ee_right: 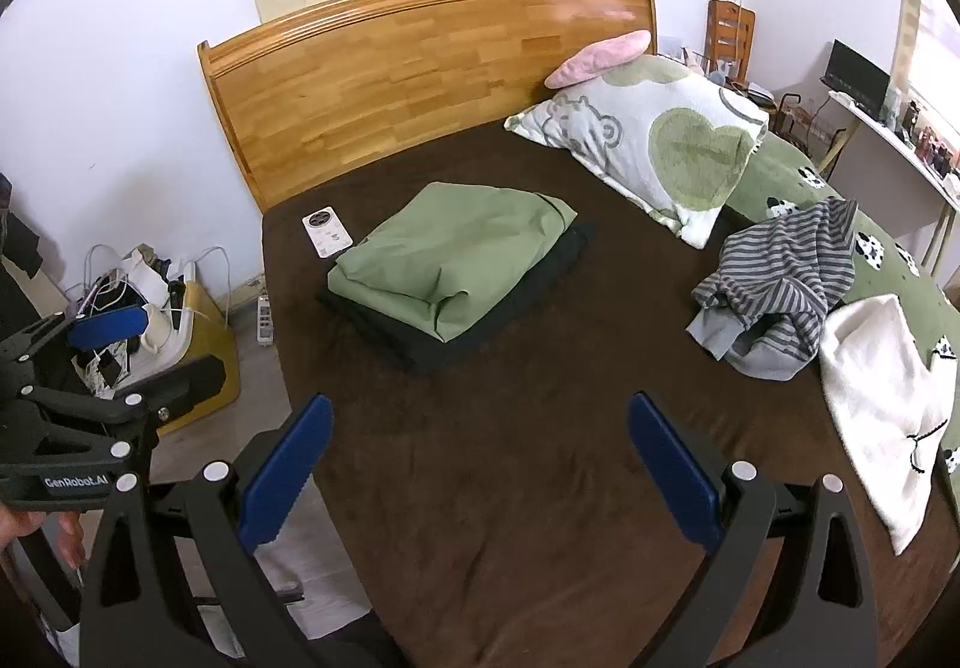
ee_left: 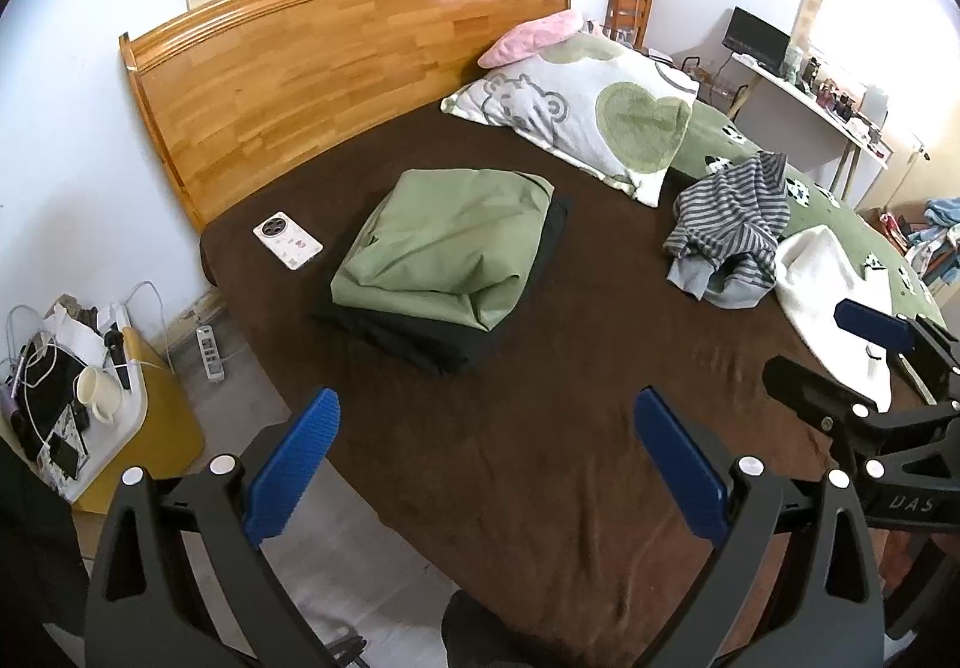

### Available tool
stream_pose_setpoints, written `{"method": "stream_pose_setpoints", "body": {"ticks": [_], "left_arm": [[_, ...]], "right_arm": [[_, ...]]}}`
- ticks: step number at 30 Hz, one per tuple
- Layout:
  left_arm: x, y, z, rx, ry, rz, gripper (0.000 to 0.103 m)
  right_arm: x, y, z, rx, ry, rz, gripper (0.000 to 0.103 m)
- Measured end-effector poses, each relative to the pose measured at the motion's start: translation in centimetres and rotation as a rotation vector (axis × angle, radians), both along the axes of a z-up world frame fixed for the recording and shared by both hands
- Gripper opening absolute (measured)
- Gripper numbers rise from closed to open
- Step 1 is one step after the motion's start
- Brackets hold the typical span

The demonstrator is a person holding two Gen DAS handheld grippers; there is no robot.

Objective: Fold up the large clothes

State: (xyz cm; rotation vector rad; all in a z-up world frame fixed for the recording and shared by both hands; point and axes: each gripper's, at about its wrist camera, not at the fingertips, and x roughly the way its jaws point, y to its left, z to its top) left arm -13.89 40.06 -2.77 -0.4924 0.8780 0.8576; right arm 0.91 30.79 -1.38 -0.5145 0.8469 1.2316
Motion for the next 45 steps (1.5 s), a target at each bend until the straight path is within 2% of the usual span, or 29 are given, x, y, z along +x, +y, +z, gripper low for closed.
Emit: {"method": "stream_pose_setpoints", "body": {"ticks": [14, 34, 45], "left_arm": [[-0.4, -0.6, -0.6, -0.019, 0.013, 0.005, 0.096], [-1.7, -0.5, 0.2, 0.025, 0.019, 0.069, 0.096], [-2.0, -0.4, 0.2, 0.029, 0.023, 0.068, 0.096]], "right_arm": [[-0.3, -0.1, 0.1, 0.000, -0.002, 0.005, 0.097], [-1.8, -0.2, 0.3, -0.004, -0.009, 0.070, 0.097], [-2.3, 0.3, 0.2, 0.000, -0.019, 0.087, 0.097]]}}
